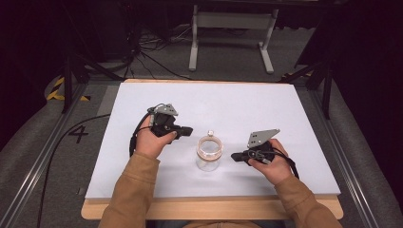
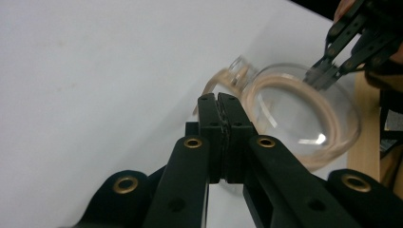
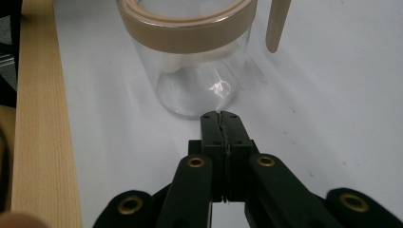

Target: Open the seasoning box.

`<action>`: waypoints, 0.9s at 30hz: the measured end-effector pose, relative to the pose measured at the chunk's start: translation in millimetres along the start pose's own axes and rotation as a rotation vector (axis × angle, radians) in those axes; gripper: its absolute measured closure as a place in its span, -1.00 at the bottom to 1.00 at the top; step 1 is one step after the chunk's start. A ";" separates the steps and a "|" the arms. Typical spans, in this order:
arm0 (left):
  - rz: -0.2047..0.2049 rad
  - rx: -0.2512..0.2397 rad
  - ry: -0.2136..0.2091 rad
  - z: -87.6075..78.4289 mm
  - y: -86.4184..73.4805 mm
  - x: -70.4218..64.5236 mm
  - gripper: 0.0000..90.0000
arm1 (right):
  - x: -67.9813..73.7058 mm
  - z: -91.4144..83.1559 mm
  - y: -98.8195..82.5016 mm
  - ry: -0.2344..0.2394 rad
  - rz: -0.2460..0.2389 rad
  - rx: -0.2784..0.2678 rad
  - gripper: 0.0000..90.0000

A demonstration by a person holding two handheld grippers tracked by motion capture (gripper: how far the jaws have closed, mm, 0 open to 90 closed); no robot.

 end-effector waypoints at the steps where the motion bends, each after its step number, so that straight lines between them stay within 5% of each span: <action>1: 0.006 -0.010 -0.005 1.4 2.5 -1.3 0.99 | 1.2 -1.2 -0.6 -0.003 -0.001 -0.002 1.00; 5: 0.040 -0.054 -0.037 12.6 10.2 -4.6 0.96 | 5.9 -3.8 -3.9 -0.010 -0.003 0.001 1.00; 11: 0.084 -0.051 -0.064 32.4 19.9 -10.1 1.00 | 11.8 -9.8 -11.1 -0.020 0.009 0.001 1.00; 27: 0.075 -0.030 -0.047 48.9 18.5 -5.3 1.00 | 13.3 -16.0 -16.4 -0.029 0.025 -0.007 1.00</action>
Point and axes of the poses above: each handheld gripper's, and its own axes: z roughly forward along the jaws, y roughly out of its top, x roughly to its left, the point moved 1 cm from there along z, roughly forward along the jaws, and after that the axes turned 1 degree about -y, right-handed, at the moved point
